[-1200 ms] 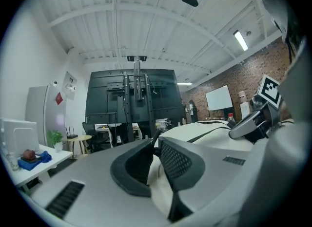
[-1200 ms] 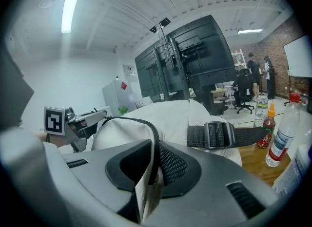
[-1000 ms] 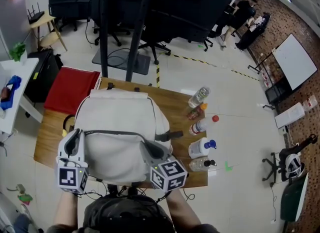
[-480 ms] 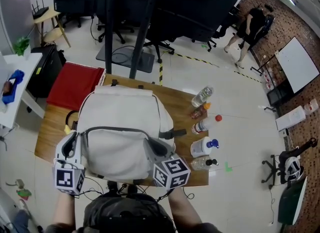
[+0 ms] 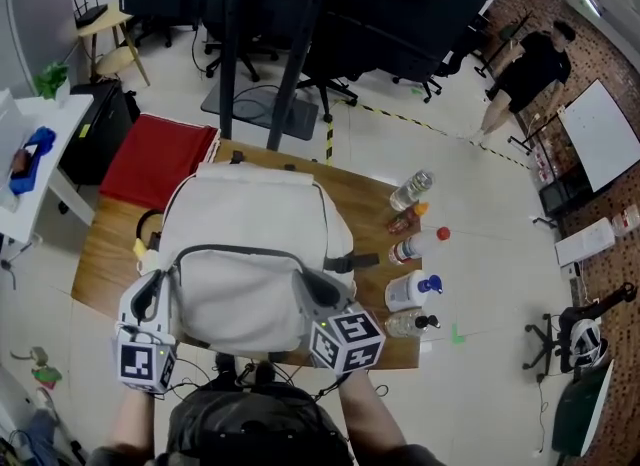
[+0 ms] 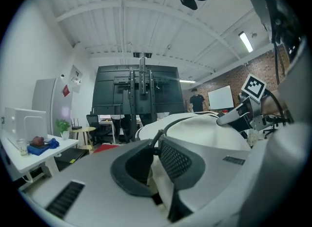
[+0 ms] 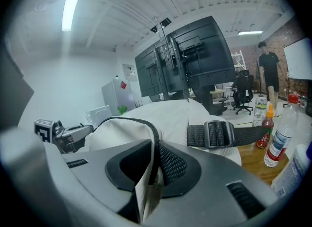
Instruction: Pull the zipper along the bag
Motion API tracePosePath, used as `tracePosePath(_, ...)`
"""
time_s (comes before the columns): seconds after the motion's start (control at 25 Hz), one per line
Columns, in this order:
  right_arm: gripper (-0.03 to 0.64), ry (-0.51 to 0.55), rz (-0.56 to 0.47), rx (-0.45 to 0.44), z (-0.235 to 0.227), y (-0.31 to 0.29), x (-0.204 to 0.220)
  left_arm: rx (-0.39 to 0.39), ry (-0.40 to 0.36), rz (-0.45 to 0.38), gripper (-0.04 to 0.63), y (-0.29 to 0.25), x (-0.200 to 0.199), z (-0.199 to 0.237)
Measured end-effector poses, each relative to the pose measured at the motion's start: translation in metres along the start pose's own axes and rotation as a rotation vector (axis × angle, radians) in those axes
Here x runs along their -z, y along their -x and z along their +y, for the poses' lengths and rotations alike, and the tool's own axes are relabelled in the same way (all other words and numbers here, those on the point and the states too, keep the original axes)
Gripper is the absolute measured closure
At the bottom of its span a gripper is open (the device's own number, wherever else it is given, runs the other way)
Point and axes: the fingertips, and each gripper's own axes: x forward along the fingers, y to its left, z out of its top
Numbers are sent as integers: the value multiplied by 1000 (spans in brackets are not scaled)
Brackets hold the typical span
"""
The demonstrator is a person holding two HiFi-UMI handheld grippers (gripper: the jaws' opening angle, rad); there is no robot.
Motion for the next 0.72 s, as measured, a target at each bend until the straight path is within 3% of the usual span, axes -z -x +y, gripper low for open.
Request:
tracePosePath(0.12, 543, 0, -5, 2, 0, 1, 2, 4, -33, -3, 535, 9, 1, -11)
tracePosePath(0.28, 545, -1, -7, 0, 1, 2, 3, -4, 8, 47, 535, 19, 20, -15)
tracePosePath(0.4, 545, -2, -8, -3, 2, 2, 3, -11, 4, 45, 535, 21, 20, -15)
tracePosePath(0.56, 545, 0, -10, -3, 3, 4, 4, -16, 72, 52, 535, 23, 31, -15)
tracePosePath(0.72, 543, 0, -13, -7, 2, 5, 3, -8, 94, 73, 535, 33, 47, -26)
